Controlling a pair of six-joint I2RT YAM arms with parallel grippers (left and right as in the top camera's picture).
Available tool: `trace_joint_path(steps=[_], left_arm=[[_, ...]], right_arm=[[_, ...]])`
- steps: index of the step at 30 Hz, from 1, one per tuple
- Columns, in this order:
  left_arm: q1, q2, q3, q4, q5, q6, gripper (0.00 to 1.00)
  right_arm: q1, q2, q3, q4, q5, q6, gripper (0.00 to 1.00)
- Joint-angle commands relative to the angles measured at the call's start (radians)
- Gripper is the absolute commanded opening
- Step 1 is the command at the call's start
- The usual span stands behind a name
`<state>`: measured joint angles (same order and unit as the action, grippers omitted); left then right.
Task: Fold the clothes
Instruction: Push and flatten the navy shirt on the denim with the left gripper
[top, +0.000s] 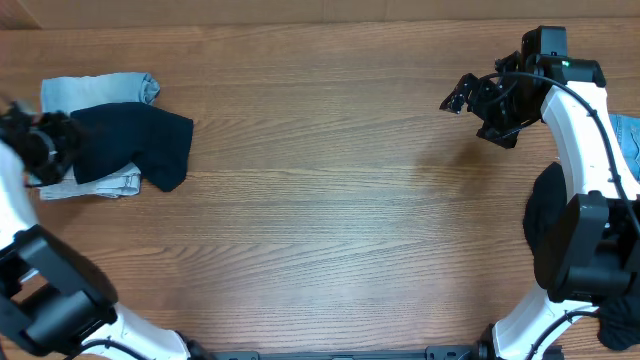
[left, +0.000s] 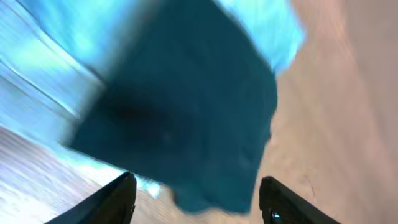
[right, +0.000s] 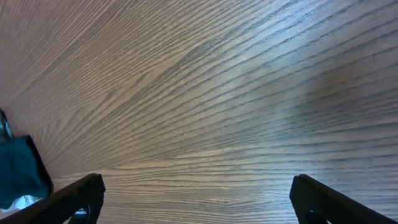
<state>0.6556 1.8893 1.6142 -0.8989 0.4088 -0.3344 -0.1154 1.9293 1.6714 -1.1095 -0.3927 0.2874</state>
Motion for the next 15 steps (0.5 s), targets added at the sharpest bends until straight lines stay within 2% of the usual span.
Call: trace_joint_path(steps=[1, 5, 8, 15], left_arm=[[0.09, 0.021, 0.026, 0.086, 0.091, 0.0, 0.68], [0.076, 0.154, 0.026, 0.18, 0.128, 0.048, 0.69], [0.073, 0.266, 0.026, 0.296, 0.248, 0.048, 0.69], [0.064, 0.331, 0.026, 0.325, 0.239, 0.069, 0.69]], right_arm=[[0.003, -0.033, 0.018, 0.002, -0.002, 0.0, 1.0], [0.003, -0.033, 0.018, -0.038, -0.001, 0.0, 1.0], [0.003, -0.033, 0.018, -0.058, -0.002, 0.0, 1.0], [0.003, -0.033, 0.018, -0.072, -0.002, 0.0, 1.0]])
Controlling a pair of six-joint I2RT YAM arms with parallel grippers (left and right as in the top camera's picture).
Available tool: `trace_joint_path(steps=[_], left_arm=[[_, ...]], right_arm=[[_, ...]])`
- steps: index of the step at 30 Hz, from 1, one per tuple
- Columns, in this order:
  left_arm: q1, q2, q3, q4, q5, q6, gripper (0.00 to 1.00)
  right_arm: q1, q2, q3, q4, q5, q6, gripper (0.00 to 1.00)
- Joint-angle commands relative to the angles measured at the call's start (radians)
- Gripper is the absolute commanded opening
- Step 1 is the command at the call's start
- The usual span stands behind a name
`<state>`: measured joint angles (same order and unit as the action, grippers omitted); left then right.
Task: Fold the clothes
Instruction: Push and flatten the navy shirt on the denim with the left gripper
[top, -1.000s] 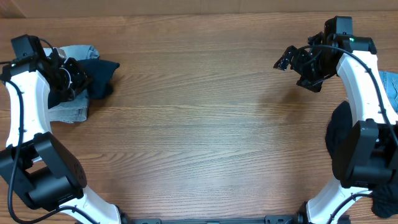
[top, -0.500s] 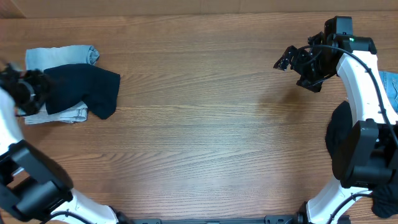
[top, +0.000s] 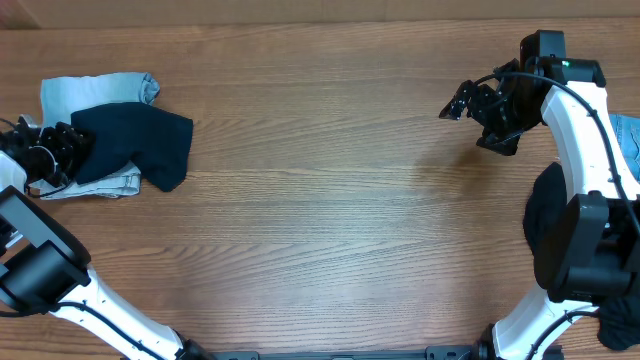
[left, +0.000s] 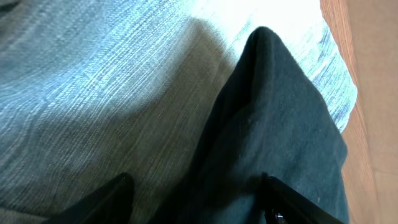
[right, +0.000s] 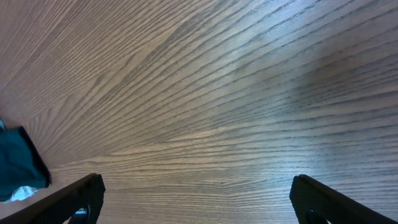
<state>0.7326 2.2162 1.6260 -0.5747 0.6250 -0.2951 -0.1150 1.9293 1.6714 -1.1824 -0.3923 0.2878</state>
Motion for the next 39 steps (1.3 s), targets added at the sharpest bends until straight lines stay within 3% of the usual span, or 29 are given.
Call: trace_joint_path(steps=[1, 4, 8, 13, 17, 22, 31, 39], left_arm=[[-0.021, 0.004, 0.014, -0.002, 0.024, 0.03, 0.67], [-0.055, 0.004, 0.014, 0.005, 0.093, 0.03, 0.43], [-0.058, 0.004, 0.014, 0.008, 0.135, 0.029, 0.22], [-0.058, -0.003, 0.054, 0.032, 0.214, 0.064, 0.08], [-0.058, -0.008, 0.192, -0.027, 0.199, 0.063, 0.06], [-0.056, -0.008, 0.235, -0.048, 0.124, 0.07, 0.06], [0.007, -0.008, 0.335, -0.023, 0.122, 0.12, 0.1], [0.026, -0.008, 0.353, -0.151, -0.1, 0.271, 0.1]], right_arm=[[0.003, -0.033, 0.018, 0.001, -0.002, 0.0, 1.0], [0.003, -0.033, 0.018, -0.001, -0.002, 0.0, 1.0], [0.003, -0.033, 0.018, -0.002, -0.002, 0.0, 1.0], [0.003, -0.033, 0.018, -0.002, -0.002, 0.0, 1.0], [0.003, -0.033, 0.018, -0.009, -0.002, 0.0, 1.0], [0.003, -0.033, 0.018, -0.009, -0.002, 0.0, 1.0], [0.002, -0.033, 0.018, -0.009, -0.002, 0.0, 1.0], [0.002, -0.033, 0.018, -0.009, -0.002, 0.0, 1.0]])
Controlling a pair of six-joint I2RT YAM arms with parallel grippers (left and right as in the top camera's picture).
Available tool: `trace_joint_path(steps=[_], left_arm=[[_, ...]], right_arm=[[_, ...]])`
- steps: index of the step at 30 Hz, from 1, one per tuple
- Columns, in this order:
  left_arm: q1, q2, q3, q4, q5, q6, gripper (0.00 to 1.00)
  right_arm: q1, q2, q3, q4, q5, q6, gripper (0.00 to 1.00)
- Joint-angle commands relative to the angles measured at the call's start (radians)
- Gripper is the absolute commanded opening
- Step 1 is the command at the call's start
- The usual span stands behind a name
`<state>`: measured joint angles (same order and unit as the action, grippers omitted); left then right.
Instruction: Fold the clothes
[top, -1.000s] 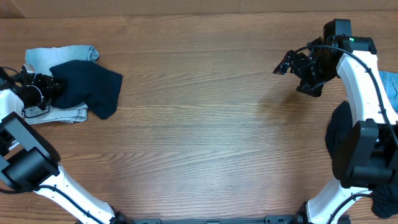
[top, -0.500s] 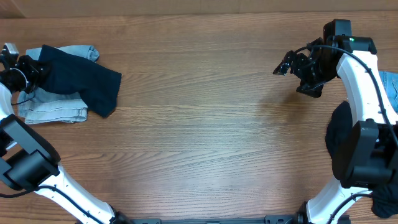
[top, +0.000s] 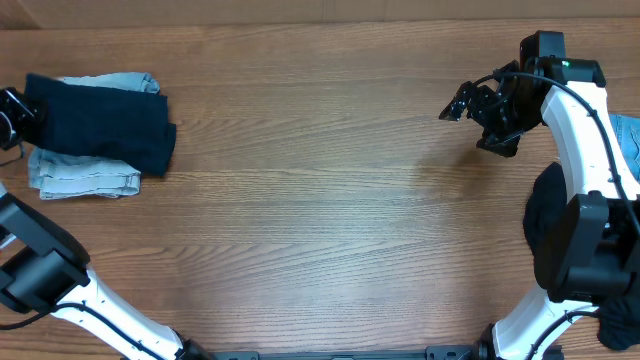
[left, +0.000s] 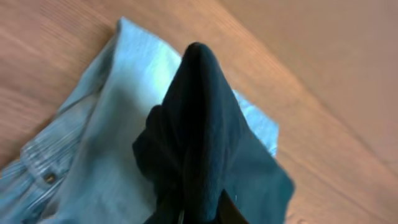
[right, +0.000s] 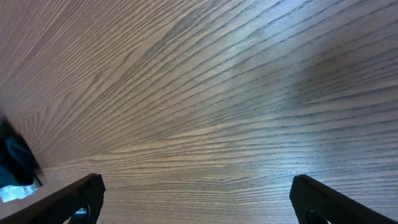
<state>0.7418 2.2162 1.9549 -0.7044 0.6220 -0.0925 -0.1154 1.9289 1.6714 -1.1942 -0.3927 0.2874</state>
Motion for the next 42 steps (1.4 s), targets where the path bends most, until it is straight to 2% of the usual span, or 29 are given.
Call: trace_joint_path(steps=[1, 2, 3, 4, 5, 8, 10, 11, 13, 14, 16, 18, 20, 21, 22, 24, 25, 27, 31, 33, 34, 35, 36, 37, 39, 42], left_arm=[[0.024, -0.008, 0.024, -0.033, -0.101, 0.071, 0.11], [0.026, -0.008, 0.024, -0.046, -0.101, 0.071, 0.18], [0.026, -0.008, 0.024, -0.058, -0.104, 0.071, 0.33], [0.024, -0.008, 0.024, -0.074, -0.114, 0.07, 0.7], [0.024, -0.008, 0.025, -0.086, -0.124, 0.066, 1.0], [0.04, -0.019, 0.063, -0.13, -0.123, 0.017, 1.0], [0.057, -0.039, 0.164, -0.212, -0.062, -0.02, 0.99], [0.057, -0.045, 0.196, -0.245, -0.039, -0.02, 0.97], [0.025, -0.067, 0.268, -0.381, -0.006, -0.009, 0.87], [-0.009, -0.074, 0.27, -0.437, -0.051, 0.011, 0.79], [-0.088, -0.071, 0.248, -0.518, -0.154, 0.011, 0.51], [-0.185, -0.071, 0.176, -0.532, -0.195, 0.006, 0.29], [-0.278, -0.071, 0.072, -0.459, -0.296, -0.028, 0.18], [-0.327, -0.069, 0.003, -0.402, -0.37, -0.04, 0.06], [-0.353, -0.067, -0.044, -0.366, -0.433, -0.076, 0.04], [-0.382, -0.064, -0.154, -0.264, -0.597, -0.205, 0.04], [-0.38, -0.064, -0.179, -0.238, -0.626, -0.243, 0.04], [-0.364, -0.062, -0.233, -0.169, -0.632, -0.251, 0.05], [-0.326, -0.062, -0.251, -0.185, -0.684, -0.252, 0.04], [-0.27, -0.068, -0.237, -0.212, -0.604, -0.252, 0.06], [-0.245, -0.075, -0.22, -0.224, -0.534, -0.243, 0.15], [-0.225, -0.083, -0.194, -0.237, -0.459, -0.22, 0.3], [-0.211, -0.091, -0.15, -0.253, -0.337, -0.164, 0.49], [-0.211, -0.092, -0.114, -0.275, -0.283, -0.142, 0.59], [-0.221, -0.092, -0.048, -0.311, -0.201, -0.108, 0.69], [-0.234, -0.092, 0.084, -0.406, -0.183, -0.093, 0.69]], right_arm=[[0.003, -0.032, 0.018, 0.003, -0.002, 0.0, 1.0], [0.003, -0.032, 0.018, 0.003, -0.002, 0.0, 1.0], [0.003, -0.032, 0.018, 0.003, -0.002, 0.0, 1.0], [0.003, -0.032, 0.018, 0.003, -0.002, 0.0, 1.0], [0.003, -0.032, 0.018, 0.002, -0.004, 0.0, 1.0], [0.003, -0.032, 0.018, -0.01, -0.005, 0.0, 1.0], [0.003, -0.032, 0.018, -0.012, -0.005, 0.0, 1.0], [0.003, -0.032, 0.018, -0.011, -0.005, 0.0, 1.0], [0.003, -0.032, 0.018, 0.001, -0.005, 0.0, 1.0], [0.003, -0.032, 0.018, 0.008, -0.005, 0.0, 1.0], [0.003, -0.032, 0.018, 0.011, -0.005, 0.0, 1.0], [0.003, -0.032, 0.018, 0.01, -0.005, 0.0, 1.0], [0.003, -0.032, 0.018, 0.01, -0.005, 0.0, 1.0], [0.003, -0.032, 0.018, 0.01, -0.005, 0.0, 1.0], [0.003, -0.032, 0.018, 0.009, -0.005, 0.0, 1.0], [0.003, -0.032, 0.018, 0.001, -0.005, 0.0, 1.0], [0.003, -0.032, 0.018, -0.005, -0.005, 0.0, 1.0], [0.003, -0.032, 0.018, -0.007, -0.005, 0.0, 1.0], [0.003, -0.032, 0.018, -0.011, -0.005, -0.001, 1.0], [0.003, -0.032, 0.018, -0.015, -0.005, -0.001, 1.0], [0.003, -0.032, 0.018, -0.014, -0.005, -0.001, 1.0], [0.003, -0.032, 0.018, -0.012, -0.005, -0.001, 1.0], [0.003, -0.032, 0.018, -0.013, -0.005, -0.001, 1.0], [0.003, -0.032, 0.018, -0.013, -0.005, -0.001, 1.0], [0.003, -0.032, 0.018, -0.017, -0.005, -0.001, 1.0], [0.003, -0.032, 0.018, -0.037, -0.004, -0.005, 1.0]])
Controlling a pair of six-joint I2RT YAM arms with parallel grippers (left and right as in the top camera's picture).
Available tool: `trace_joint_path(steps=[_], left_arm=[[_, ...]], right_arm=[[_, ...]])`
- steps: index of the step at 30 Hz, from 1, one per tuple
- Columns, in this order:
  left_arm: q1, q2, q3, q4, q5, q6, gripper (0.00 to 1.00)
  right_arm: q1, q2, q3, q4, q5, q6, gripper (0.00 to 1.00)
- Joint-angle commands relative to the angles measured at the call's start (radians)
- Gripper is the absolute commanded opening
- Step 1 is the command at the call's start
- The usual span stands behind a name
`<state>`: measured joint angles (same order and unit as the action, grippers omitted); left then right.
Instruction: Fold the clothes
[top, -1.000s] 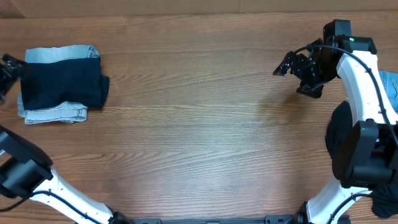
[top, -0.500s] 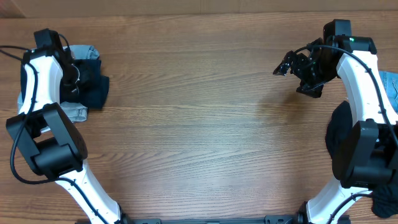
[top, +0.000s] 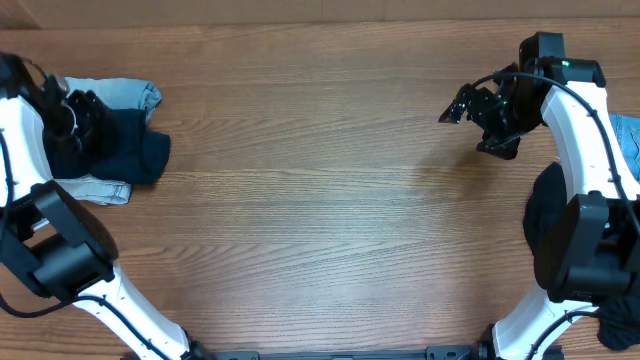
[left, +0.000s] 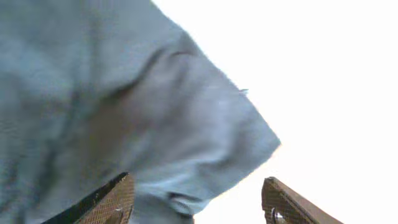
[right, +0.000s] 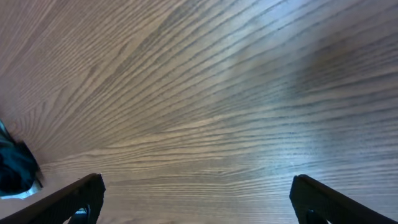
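Note:
A dark navy garment (top: 122, 152) lies bunched on a folded light-blue jeans pile (top: 128, 95) at the table's far left. My left gripper (top: 78, 112) hovers over the navy garment's left part. In the left wrist view the left gripper (left: 198, 204) is open, its fingers (left: 117, 200) wide apart, with pale blue-grey cloth (left: 112, 106) filling the frame beneath and nothing pinched. My right gripper (top: 468, 104) hangs open over bare wood at the far right; its wrist view shows the open right gripper (right: 199, 202) above wood grain only.
The wooden table (top: 320, 200) spans the view. A blue cloth (top: 630, 140) shows at the right edge, with dark cloth (top: 622, 330) at the lower right corner. A dark scrap (right: 13, 171) sits at the right wrist view's left edge.
My left gripper was shut on the navy garment at the far left edge; now it is open and sits over the pile. The navy garment lies more bunched. The right arm has barely moved.
The navy garment first lay askew across the jeans, with my left gripper open at its left side. Then the open gripper was close on its left edge, then shut on it, the garment squared over the jeans. Now it is let go.

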<state>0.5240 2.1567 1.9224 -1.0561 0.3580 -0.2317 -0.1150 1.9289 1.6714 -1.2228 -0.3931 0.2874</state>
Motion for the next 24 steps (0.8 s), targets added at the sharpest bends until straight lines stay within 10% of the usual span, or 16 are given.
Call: trace_joint_path(steps=[1, 3, 5, 7, 17, 24], left_arm=[[-0.016, -0.033, 0.164, -0.092, 0.079, 0.045, 0.7], [-0.016, -0.033, 0.187, -0.126, 0.04, 0.04, 0.6], [-0.033, -0.026, 0.164, -0.177, -0.155, -0.011, 0.2], [-0.05, -0.024, 0.094, -0.149, -0.219, -0.031, 0.05], [-0.238, -0.002, -0.29, 0.335, -0.193, -0.138, 0.04], [-0.191, -0.027, 0.118, -0.072, -0.273, -0.069, 0.4]], right_arm=[[0.002, -0.032, 0.018, -0.013, -0.004, -0.008, 1.0], [0.002, -0.032, 0.018, -0.013, -0.004, -0.008, 1.0], [0.002, -0.032, 0.018, -0.013, -0.004, -0.008, 1.0], [0.002, -0.032, 0.018, -0.013, -0.004, -0.008, 1.0], [0.002, -0.032, 0.018, -0.002, -0.004, -0.007, 1.0], [0.002, -0.032, 0.018, -0.002, -0.004, -0.008, 1.0]])
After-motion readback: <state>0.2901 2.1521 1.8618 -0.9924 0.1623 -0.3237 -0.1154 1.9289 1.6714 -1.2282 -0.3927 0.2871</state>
